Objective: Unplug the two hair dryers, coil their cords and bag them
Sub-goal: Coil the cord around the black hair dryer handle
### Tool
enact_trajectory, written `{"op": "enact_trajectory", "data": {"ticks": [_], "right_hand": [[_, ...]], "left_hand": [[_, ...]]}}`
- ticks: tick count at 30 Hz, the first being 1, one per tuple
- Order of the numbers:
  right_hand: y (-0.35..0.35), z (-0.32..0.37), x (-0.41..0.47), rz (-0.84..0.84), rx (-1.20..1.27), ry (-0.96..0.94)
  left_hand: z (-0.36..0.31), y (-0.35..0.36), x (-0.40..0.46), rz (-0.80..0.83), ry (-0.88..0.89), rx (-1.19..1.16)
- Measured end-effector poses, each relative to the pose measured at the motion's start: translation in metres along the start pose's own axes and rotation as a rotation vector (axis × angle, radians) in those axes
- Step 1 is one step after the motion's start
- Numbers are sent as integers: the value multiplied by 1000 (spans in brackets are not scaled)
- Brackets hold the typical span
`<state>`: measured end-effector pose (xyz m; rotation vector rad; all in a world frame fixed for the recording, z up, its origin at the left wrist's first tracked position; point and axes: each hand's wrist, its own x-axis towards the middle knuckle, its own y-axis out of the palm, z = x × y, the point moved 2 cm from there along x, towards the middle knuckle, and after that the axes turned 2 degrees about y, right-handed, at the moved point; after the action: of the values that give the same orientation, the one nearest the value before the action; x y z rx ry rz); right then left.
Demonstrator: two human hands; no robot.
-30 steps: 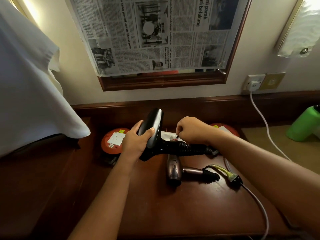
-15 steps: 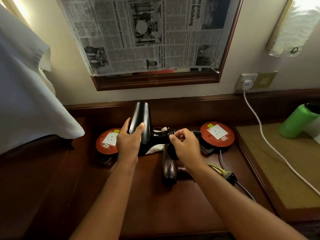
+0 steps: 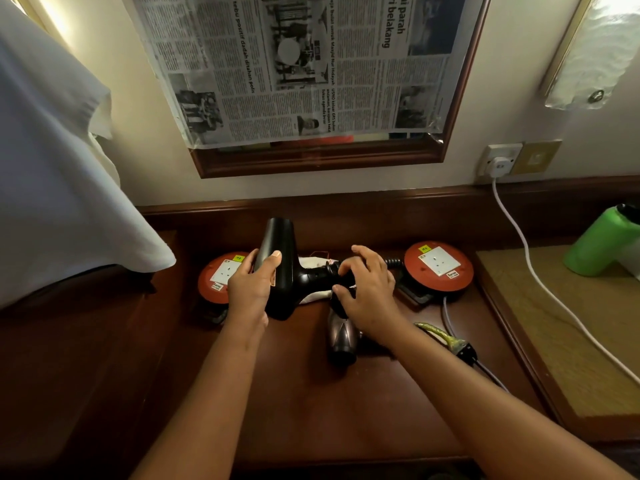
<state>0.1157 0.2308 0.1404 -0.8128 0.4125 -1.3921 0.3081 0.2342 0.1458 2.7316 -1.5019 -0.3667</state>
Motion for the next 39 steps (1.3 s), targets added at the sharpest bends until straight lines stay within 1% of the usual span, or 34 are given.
{"op": "enact_trajectory", "data": {"ticks": [2,6,8,14,17,26,30,37,39], "right_hand": [[-1,-2,5,115,-31,28],[-4,-13,16,391,-227,43],[-1,-17,17,464,-278,43],[30,-25,5,447,-289,-19],[50,-27,-7,444,-288,-9],[113,-32,-49,442,-255,128],[133,-30,-68,427,-246,189],[166,-45,-95,427,-224,309],[173,-53,-97,415,-216,334]], "left_hand": [[2,-5,2,9,-13,2],[10,-17,4,34,-69,-9],[18,-23,5,51,-90,0],[39,-43,-2,45,-146,-35],[53,-56,-5,74,-141,27],[95,-99,3,159,-130,311],[109,-113,7,204,-113,347],[152,-129,26,324,-199,479],[163,-130,30,356,-223,484]]}}
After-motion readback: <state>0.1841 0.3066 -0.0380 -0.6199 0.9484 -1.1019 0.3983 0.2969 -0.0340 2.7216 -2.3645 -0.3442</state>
